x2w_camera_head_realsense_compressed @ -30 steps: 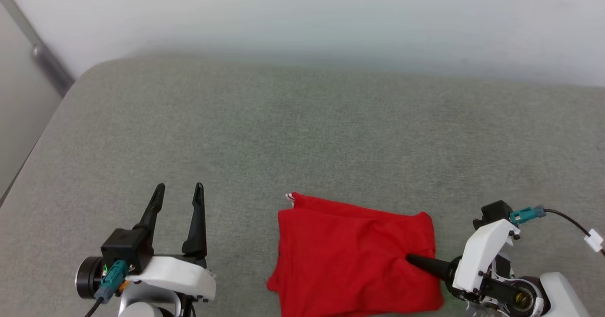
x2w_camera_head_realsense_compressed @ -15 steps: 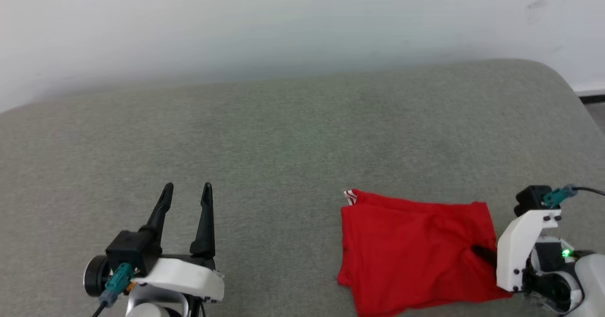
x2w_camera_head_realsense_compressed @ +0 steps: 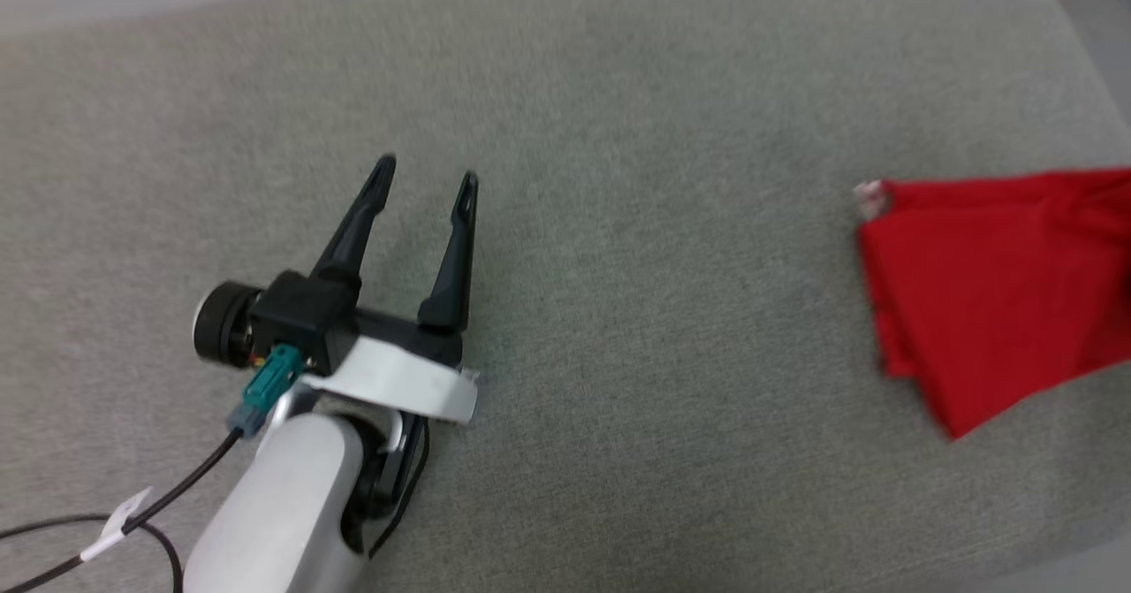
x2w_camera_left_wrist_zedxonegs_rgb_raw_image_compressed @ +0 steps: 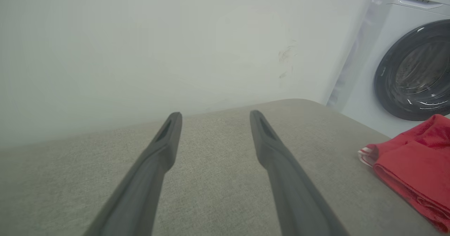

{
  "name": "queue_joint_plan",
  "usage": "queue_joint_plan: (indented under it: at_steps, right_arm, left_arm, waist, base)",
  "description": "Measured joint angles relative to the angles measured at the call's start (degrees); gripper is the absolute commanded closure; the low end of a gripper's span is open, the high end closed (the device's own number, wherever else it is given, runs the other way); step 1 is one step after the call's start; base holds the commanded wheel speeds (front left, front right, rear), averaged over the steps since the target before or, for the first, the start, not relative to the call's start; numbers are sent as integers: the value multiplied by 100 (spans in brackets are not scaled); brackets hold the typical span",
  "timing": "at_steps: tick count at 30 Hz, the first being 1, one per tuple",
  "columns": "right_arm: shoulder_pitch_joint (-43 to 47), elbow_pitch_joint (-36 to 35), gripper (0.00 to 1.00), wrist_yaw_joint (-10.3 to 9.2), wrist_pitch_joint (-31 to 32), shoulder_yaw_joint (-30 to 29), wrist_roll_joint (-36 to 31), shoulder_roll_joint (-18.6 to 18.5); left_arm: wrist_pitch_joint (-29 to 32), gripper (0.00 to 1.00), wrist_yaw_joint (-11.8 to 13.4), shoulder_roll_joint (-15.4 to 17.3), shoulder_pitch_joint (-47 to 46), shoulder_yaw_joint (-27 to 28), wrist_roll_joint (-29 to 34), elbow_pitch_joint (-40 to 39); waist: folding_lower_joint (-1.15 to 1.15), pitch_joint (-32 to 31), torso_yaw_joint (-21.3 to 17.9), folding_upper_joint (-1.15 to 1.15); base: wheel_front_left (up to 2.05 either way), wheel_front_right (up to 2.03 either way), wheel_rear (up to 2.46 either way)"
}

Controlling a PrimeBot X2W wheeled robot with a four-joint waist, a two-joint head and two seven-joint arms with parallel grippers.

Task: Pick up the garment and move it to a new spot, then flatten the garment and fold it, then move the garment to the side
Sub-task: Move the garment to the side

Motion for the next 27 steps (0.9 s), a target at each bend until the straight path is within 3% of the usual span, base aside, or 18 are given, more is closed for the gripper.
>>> queue_joint_plan:
  at_steps: [9,10,11,12,20,27]
  right_arm:
    - [-909,709,100,0,-1202,-828,-638,-250]
    - [-960,814,84,0,-1327,-878,-713,-216]
    - [-1005,936,53,0,-1450,-913,-789,-158]
    - [-1042,1079,0,0,-1566,-983,-838,-83]
    - [-1237,2069,0,0,-2588,-1541,-1474,73]
    - [-848,2302,0,0,-3746,-1485,-1753,-51]
  left_arm:
    - [119,0,-51,74,-641,-51,203,-102]
    - [130,0,-51,94,-667,-44,204,-111]
    - [143,0,-51,108,-684,-46,207,-124]
    - [147,0,-51,118,-700,-44,211,-134]
    - [130,0,-51,107,-776,-60,191,-34]
    - [-65,0,-62,-42,-268,-63,-48,428]
  waist:
    - [0,1069,1,0]
    - [1,1160,7,0]
    - [0,1242,13,0]
    - [1,1316,20,0]
    - [1,1396,80,0]
    - [0,657,103,0]
  base:
    - [0,0,0]
    - [0,0,0]
    - [0,0,0]
    - [0,0,0]
    - [0,0,0]
    - [0,0,0]
